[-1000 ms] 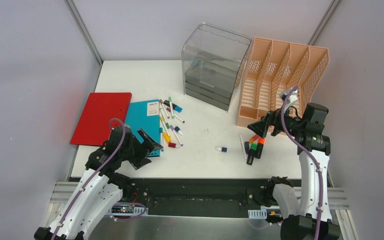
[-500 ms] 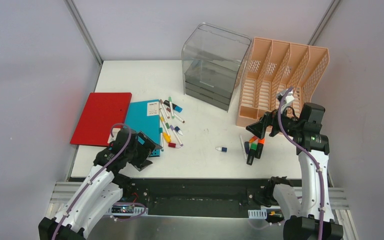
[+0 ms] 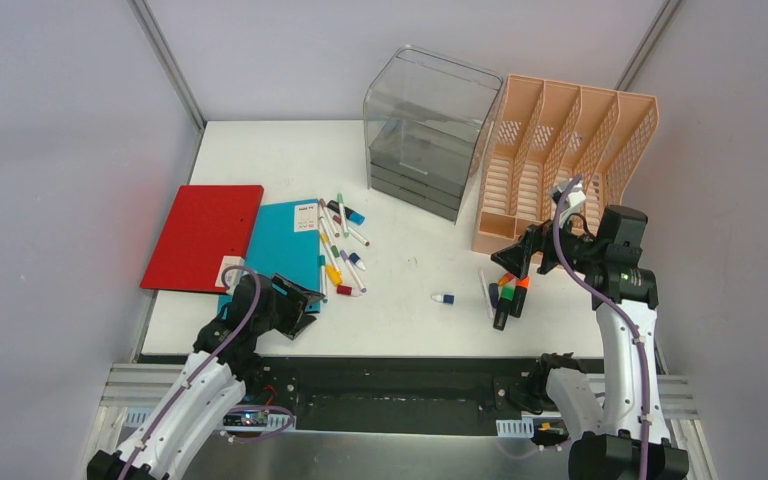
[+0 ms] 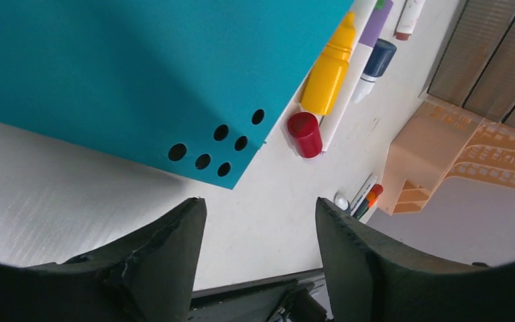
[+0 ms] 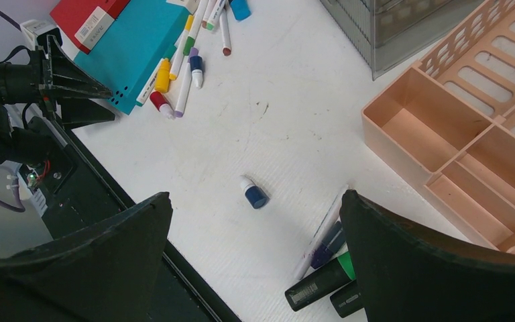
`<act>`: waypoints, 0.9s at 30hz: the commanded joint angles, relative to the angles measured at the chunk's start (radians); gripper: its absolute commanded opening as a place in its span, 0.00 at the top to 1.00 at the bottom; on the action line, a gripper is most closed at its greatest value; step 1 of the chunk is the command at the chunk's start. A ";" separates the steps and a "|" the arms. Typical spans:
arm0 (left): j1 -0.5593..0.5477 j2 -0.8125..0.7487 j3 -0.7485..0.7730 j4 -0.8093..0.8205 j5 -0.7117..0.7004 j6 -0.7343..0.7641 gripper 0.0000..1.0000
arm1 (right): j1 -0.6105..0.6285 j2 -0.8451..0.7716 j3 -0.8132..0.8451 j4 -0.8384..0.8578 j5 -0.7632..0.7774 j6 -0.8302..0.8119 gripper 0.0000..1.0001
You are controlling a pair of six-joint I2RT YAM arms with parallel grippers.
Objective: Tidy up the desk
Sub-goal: Pick up the folder from the center of the board.
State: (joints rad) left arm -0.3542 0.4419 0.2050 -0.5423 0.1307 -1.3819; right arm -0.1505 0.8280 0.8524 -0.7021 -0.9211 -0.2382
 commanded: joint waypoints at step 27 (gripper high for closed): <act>-0.008 -0.132 -0.093 0.011 -0.235 -0.129 0.61 | 0.038 0.008 -0.003 -0.014 0.018 -0.063 0.00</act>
State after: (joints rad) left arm -0.3607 0.3332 0.1322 -0.5083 0.0002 -1.4647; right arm -0.1226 0.8364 0.8524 -0.7166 -0.8997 -0.2695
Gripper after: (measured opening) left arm 0.416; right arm 0.996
